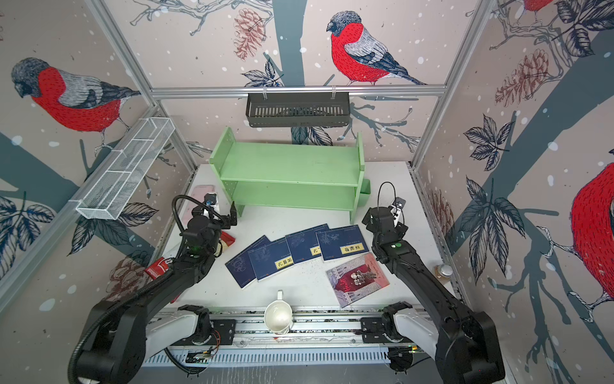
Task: Stacking books/files
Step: Move the book to the bottom-right of the table.
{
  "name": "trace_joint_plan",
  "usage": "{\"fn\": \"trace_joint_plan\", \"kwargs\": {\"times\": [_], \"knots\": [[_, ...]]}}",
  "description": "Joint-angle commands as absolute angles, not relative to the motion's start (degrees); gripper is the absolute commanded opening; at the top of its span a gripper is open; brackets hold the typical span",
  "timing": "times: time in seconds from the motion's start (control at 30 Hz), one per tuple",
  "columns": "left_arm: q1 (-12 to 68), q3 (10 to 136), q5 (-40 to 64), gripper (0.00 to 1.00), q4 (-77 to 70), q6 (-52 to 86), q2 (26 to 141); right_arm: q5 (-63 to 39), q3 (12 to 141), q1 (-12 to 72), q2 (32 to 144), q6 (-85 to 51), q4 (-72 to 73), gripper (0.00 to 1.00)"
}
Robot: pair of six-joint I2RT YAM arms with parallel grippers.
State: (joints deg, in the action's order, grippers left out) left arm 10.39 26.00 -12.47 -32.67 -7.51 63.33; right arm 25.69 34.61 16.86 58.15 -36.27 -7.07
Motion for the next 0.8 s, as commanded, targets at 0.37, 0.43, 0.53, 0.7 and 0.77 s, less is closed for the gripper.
{"fn": "trace_joint_plan", "kwargs": {"times": [0.37,0.43,0.53,0.7,0.77], "knots": [[11.34,48.37,14.75,0.93,12.83,-10.27,70.85,6.91,42.48,27.56,55.57,-49.43,-39.48,1.00],[11.34,50.76,16.98,0.93,15.29,-10.62,72.50,2.78,41.48,27.77,55.07,-51.40,-41.58,1.00],[11.45,53.22,19.19,0.94,16.60,-9.37,74.12,-2.16,39.95,28.90,54.20,-54.23,-44.54,1.00],[12.04,54.22,20.85,0.94,16.17,-8.79,74.27,-9.61,35.89,29.97,53.69,-56.80,-45.92,0.99],[12.28,54.40,21.47,0.94,16.45,-8.70,74.23,-10.77,35.53,30.56,53.70,-57.58,-46.92,1.00]]}}
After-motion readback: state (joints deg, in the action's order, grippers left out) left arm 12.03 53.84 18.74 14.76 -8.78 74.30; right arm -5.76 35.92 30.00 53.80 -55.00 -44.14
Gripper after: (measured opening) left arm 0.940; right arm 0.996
